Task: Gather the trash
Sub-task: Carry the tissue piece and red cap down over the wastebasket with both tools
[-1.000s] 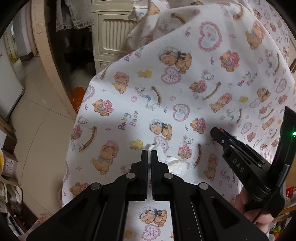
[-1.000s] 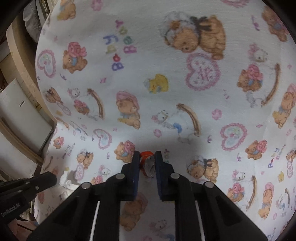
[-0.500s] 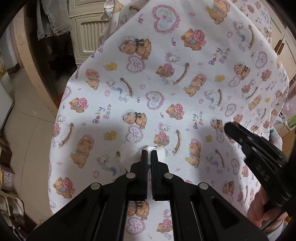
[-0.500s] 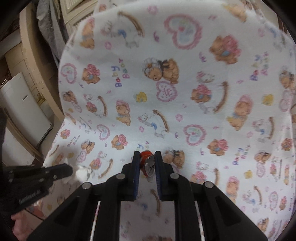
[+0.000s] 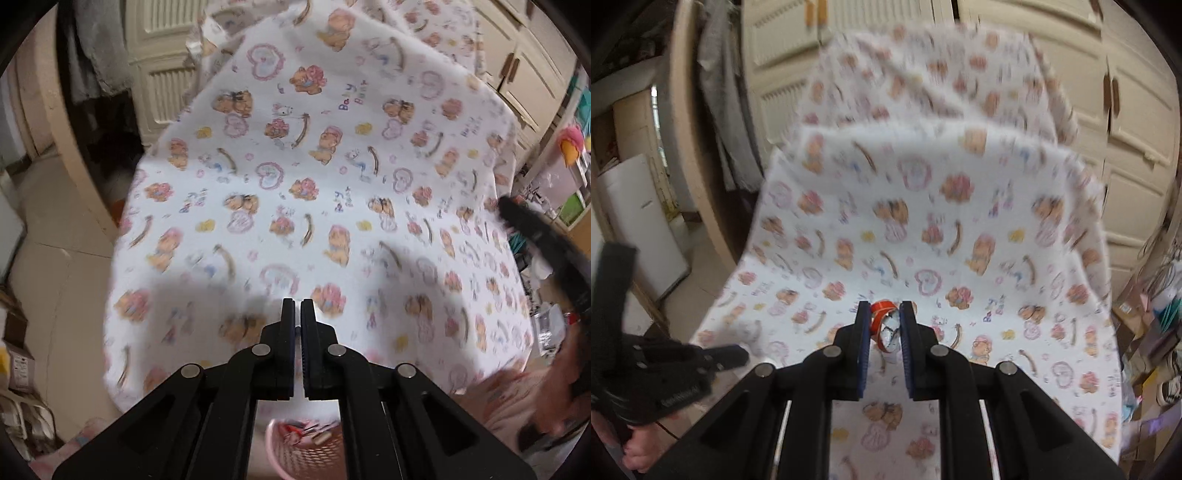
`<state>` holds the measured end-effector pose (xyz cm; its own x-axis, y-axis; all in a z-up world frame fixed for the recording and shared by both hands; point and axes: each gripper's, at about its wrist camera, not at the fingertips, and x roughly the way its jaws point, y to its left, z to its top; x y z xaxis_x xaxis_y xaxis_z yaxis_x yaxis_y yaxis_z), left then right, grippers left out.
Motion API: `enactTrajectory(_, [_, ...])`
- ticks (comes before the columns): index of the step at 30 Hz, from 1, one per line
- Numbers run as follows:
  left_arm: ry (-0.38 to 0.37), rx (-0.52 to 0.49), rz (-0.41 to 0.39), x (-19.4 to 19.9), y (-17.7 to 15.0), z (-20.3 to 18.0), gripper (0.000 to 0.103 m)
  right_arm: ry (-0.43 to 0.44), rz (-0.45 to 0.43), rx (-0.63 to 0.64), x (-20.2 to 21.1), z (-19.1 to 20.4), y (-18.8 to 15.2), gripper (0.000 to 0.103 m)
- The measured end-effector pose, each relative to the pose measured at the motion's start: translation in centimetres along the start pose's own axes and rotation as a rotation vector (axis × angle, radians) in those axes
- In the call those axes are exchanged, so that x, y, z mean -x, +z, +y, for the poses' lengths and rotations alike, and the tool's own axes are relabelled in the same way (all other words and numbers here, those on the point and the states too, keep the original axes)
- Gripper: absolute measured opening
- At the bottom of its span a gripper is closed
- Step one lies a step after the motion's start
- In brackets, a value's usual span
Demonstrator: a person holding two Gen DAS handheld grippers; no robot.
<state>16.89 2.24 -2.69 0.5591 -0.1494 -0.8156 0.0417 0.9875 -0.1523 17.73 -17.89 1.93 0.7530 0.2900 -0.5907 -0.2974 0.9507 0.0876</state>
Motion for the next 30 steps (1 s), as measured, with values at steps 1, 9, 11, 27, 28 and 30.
enactTrajectory(1, [0.01,-0.002,-0.01,0.6,-0.8,0.0,0.002,0.006,-0.019,-0.004,1.6,0.1,-0.3,0.014])
enactTrajectory(9, [0.017,0.011,-0.037,4.4,-8.2,-1.2,0.002,-0.021,-0.04,-0.067,9.4,0.6,-5.7,0.014])
enactTrajectory(11, [0.019,-0.028,-0.054,5.2,-9.2,-2.4,0.002,-0.01,-0.023,-0.091,10.9,0.6,-7.1,0.014])
enactTrajectory(27, [0.02,-0.06,0.041,3.2,-10.5,-3.3,0.002,0.053,0.142,-0.156,10.7,1.1,-11.7,0.014])
enactTrajectory(28, [0.027,-0.054,0.066,2.5,-10.6,-3.2,0.002,0.064,0.177,-0.169,9.9,1.1,-12.0,0.014])
enactTrajectory(30, [-0.011,-0.018,0.113,1.5,-10.8,-2.8,0.002,0.086,0.246,-0.188,8.3,1.2,-12.6,0.014])
